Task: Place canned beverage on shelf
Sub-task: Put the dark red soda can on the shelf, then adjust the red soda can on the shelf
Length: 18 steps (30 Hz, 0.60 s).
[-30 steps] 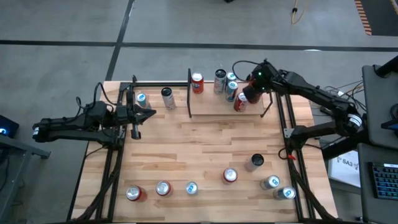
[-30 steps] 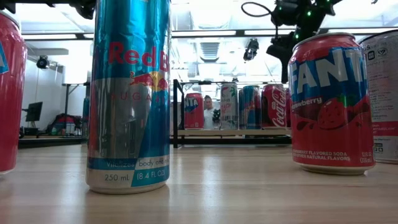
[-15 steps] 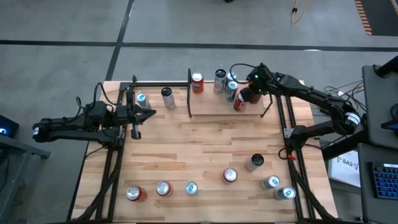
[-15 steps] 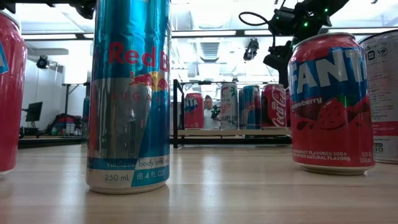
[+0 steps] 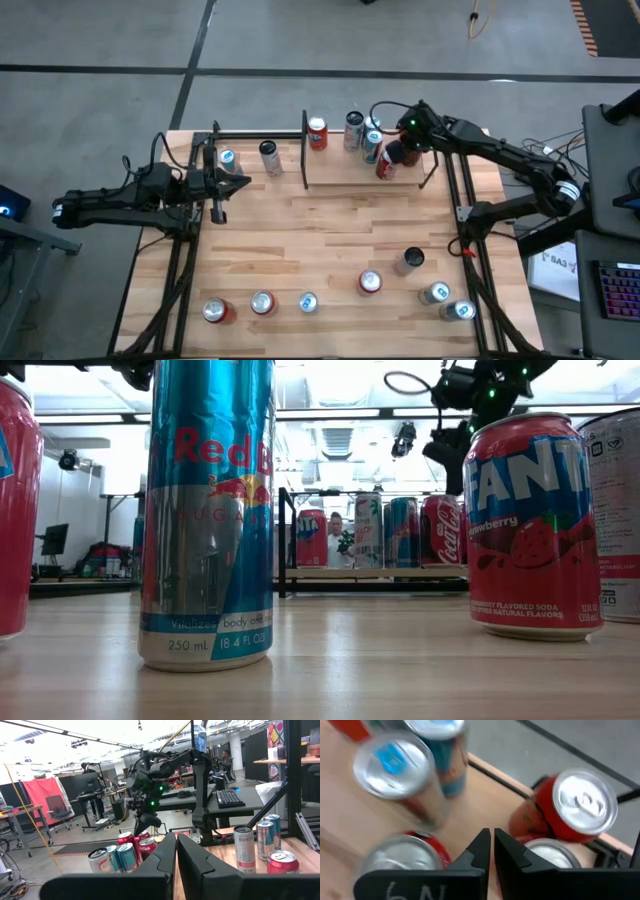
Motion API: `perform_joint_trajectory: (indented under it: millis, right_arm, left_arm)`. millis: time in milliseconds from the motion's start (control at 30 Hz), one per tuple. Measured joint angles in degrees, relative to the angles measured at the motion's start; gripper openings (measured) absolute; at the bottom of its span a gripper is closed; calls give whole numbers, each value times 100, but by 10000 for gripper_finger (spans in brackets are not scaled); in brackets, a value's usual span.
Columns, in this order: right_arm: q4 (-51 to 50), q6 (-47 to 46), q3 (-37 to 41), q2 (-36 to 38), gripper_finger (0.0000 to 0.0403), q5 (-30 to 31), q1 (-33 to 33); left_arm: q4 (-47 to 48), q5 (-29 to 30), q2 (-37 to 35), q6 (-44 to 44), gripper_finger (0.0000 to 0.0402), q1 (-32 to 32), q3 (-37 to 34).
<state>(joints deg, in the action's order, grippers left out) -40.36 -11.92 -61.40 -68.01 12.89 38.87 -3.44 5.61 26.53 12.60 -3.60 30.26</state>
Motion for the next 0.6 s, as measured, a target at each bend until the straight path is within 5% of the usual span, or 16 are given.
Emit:
perform_joint_trajectory:
  millis: [433, 600]
  right_arm:
    - [-2240, -767, -1065, 35, 12, 25, -214]
    - [-2284, -762, -1036, 111, 12, 107, -468]
  left_arm:
    - [0, 0, 0, 0, 0, 2, 0]
    - [0, 0, 1, 0, 0, 0, 0]
